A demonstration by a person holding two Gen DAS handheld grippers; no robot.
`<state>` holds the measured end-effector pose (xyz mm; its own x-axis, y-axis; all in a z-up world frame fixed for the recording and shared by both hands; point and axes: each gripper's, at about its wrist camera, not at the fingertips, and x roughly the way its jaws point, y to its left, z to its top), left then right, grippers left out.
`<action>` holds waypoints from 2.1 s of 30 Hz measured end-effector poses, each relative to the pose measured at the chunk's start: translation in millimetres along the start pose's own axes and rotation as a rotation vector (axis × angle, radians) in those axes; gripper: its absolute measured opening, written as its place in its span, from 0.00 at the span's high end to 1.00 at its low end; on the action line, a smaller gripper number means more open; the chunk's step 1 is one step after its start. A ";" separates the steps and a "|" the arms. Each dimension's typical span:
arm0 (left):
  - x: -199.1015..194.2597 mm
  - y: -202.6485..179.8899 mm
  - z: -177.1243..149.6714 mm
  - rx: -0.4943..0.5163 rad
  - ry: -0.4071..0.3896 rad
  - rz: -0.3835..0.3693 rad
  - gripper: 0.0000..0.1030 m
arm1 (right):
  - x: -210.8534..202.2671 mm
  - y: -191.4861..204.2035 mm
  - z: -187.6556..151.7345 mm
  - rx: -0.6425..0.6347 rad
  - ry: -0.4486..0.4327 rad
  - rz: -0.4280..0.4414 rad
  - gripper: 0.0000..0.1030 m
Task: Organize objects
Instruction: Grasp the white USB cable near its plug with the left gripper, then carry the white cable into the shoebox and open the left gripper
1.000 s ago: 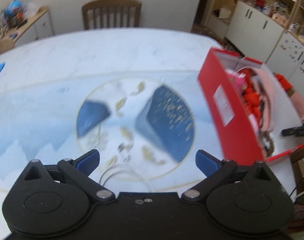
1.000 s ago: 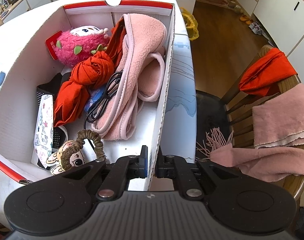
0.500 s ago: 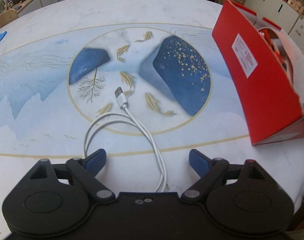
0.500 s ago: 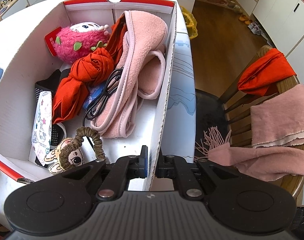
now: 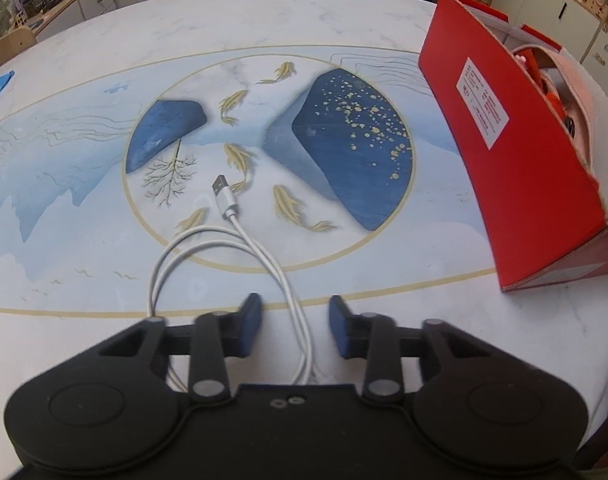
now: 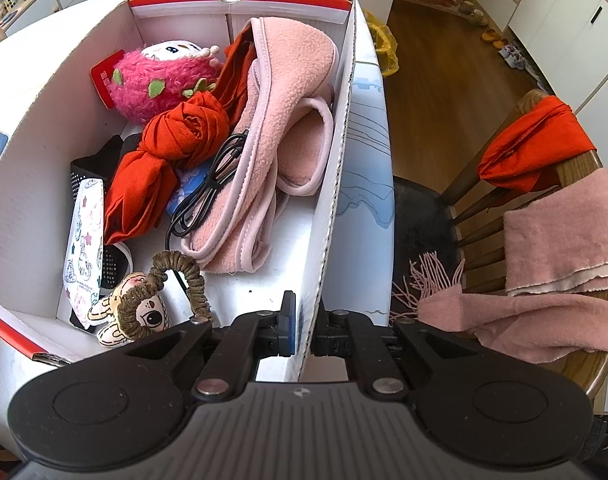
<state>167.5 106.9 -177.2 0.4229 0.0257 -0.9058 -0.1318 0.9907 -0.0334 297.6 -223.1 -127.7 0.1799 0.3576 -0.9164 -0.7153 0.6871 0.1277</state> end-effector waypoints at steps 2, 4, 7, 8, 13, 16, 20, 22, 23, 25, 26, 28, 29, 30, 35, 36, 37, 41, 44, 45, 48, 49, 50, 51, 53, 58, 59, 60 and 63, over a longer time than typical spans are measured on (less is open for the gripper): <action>0.0 0.4 0.6 -0.013 0.009 -0.015 0.93 | 0.0 -0.1 0.0 0.001 0.000 0.001 0.94; 0.4 0.7 1.1 -0.023 0.016 -0.020 0.94 | 0.0 -0.6 0.1 0.002 -0.001 0.004 0.94; -1.5 3.5 2.3 -0.048 0.014 -0.011 0.97 | -0.4 -0.8 0.3 0.005 -0.003 0.009 0.94; -3.9 4.8 3.9 -0.053 0.007 -0.006 0.97 | -0.5 -0.8 0.1 0.006 -0.004 0.010 0.94; -24.2 14.6 17.2 -0.106 -0.062 -0.005 0.97 | -0.3 -1.2 -0.3 0.008 -0.008 0.016 0.94; -38.2 15.7 26.7 -0.118 -0.104 -0.016 0.98 | -0.4 -1.5 -0.7 0.009 -0.010 0.017 0.94; -58.2 13.1 39.7 -0.109 -0.160 -0.051 0.98 | -0.8 -1.9 -0.6 0.012 -0.012 0.020 0.94; -68.6 10.6 46.9 -0.100 -0.185 -0.068 0.98 | -1.0 -1.9 -0.6 0.012 -0.014 0.020 0.94; -74.2 9.1 50.6 -0.096 -0.198 -0.078 0.98 | -1.0 -1.9 -0.4 0.012 -0.014 0.020 0.94; -85.8 4.6 58.4 -0.076 -0.230 -0.096 0.98 | -1.2 -1.7 -0.4 0.014 -0.016 0.021 0.94; -91.7 1.6 62.5 -0.065 -0.246 -0.103 0.98 | -1.2 -1.8 -0.4 0.014 -0.016 0.021 0.94; -102.8 -4.6 71.0 -0.042 -0.276 -0.121 0.98 | -1.4 -1.6 -0.3 0.015 -0.018 0.021 0.94; -108.2 -8.0 75.4 -0.030 -0.289 -0.131 0.98 | -1.4 -1.7 -0.2 0.016 -0.019 0.022 0.94; -113.7 -11.9 79.8 -0.018 -0.305 -0.138 0.98 | -1.4 -1.5 -0.2 0.017 -0.019 0.022 0.94; -134.1 -39.4 103.4 0.072 -0.364 -0.172 0.98 | -1.6 -1.8 -0.5 0.019 -0.020 0.022 0.94; -136.7 -46.1 108.4 0.091 -0.373 -0.180 0.98 | -1.3 -1.5 -0.3 0.019 -0.022 0.021 0.94; -139.2 -53.2 112.9 0.111 -0.381 -0.190 0.98 | -1.3 -1.5 -0.3 0.019 -0.022 0.021 0.94; -145.4 -84.4 127.9 0.186 -0.402 -0.239 0.98 | -0.5 -0.7 -0.1 0.021 -0.024 0.021 0.94; -147.2 -113.6 135.8 0.251 -0.416 -0.278 0.98 | -0.4 -0.3 0.3 0.021 -0.025 0.021 0.94; -145.6 -123.3 138.2 0.269 -0.418 -0.290 0.98 | -1.0 0.9 0.8 0.022 -0.026 0.021 0.94; -136.4 -150.4 144.1 0.319 -0.415 -0.319 0.98 | -0.9 1.0 0.8 0.025 -0.028 0.022 0.94; -132.4 -159.1 145.3 0.337 -0.414 -0.330 0.98 | -0.7 1.1 1.0 0.026 -0.029 0.024 0.94; -127.3 -167.0 146.3 0.352 -0.408 -0.339 0.98 | -0.9 1.1 1.0 0.027 -0.030 0.026 0.94; -122.0 -175.3 147.2 0.367 -0.400 -0.346 0.98 | -0.6 1.4 1.6 0.028 -0.030 0.028 0.94; -110.8 -186.3 146.7 0.393 -0.386 -0.356 0.98 | -0.2 1.6 1.6 0.030 -0.032 0.030 0.94; -78.9 -207.9 141.1 0.440 -0.338 -0.352 0.98 | -0.2 -1.0 0.1 0.034 -0.038 0.036 0.94; -73.3 -210.3 140.4 0.442 -0.324 -0.353 0.98 | -0.6 -1.4 -0.1 0.037 -0.040 0.040 0.94; -66.3 -212.3 139.1 0.443 -0.308 -0.352 0.98 | -0.6 -1.4 -0.1 0.037 -0.040 0.040 0.94; -49.9 -214.2 136.5 0.435 -0.260 -0.355 0.98 | -0.9 -0.7 0.5 0.039 -0.043 0.043 0.94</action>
<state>297.0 -88.4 -67.2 0.5860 -0.3377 -0.7366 0.4110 0.9073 -0.0889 298.3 -223.6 -126.8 0.1789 0.4135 -0.8927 -0.6963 0.6943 0.1821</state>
